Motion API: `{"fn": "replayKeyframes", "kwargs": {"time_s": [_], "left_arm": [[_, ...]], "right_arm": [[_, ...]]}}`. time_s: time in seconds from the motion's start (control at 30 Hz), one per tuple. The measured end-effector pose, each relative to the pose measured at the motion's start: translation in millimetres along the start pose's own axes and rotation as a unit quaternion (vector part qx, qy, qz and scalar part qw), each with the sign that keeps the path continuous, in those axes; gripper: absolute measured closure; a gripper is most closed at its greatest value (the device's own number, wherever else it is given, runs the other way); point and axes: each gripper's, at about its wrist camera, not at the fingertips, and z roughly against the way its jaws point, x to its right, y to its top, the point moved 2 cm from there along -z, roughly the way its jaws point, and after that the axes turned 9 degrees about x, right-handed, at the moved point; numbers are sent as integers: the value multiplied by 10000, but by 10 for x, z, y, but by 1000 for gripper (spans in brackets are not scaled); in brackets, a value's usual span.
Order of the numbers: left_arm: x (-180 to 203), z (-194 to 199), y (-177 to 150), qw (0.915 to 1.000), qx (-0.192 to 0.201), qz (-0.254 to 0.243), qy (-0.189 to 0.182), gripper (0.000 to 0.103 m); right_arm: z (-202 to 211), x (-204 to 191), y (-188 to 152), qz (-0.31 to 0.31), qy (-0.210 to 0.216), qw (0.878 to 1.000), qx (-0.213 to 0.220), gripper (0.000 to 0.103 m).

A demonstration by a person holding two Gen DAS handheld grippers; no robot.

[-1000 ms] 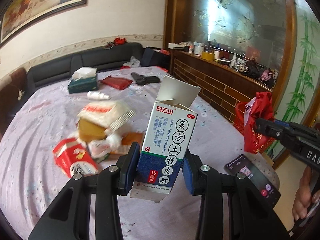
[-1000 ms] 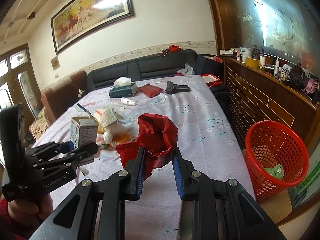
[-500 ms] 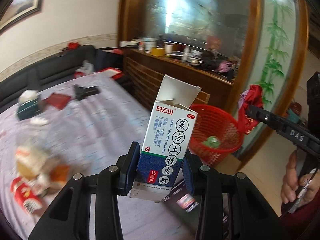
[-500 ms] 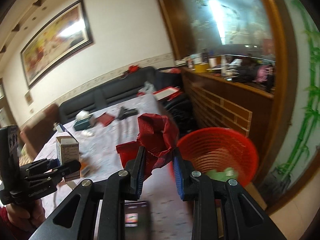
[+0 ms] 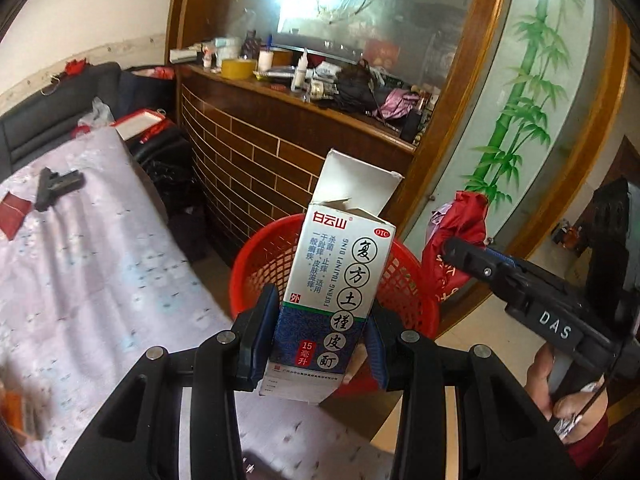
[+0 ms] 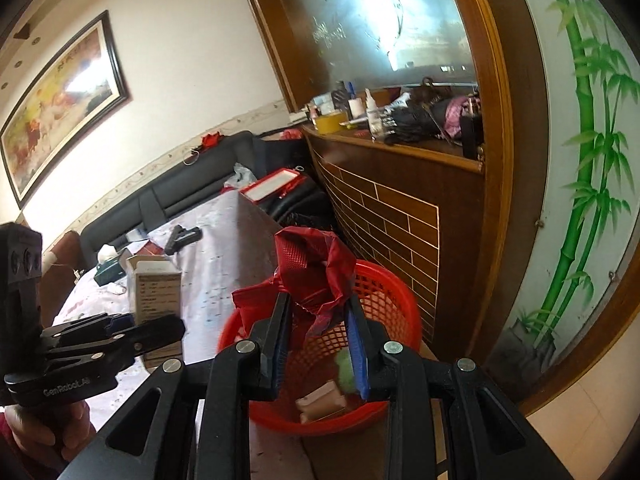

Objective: Collect trash
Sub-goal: 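Open both grippers to drop the bag and box into the basket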

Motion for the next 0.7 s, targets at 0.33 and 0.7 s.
{"fn": "replayKeyframes", "kwargs": {"time_s": [0.33,0.7], "left_arm": [[-103,-271,10,9989,-193,434,-38,32],[-391,582,-49,9981,290,159,514,32]], "right_arm": [[-371,271,-69,-265,-23,9989,-382,58],[-39,90,-78,-209,314,9991,-177,54]]}}
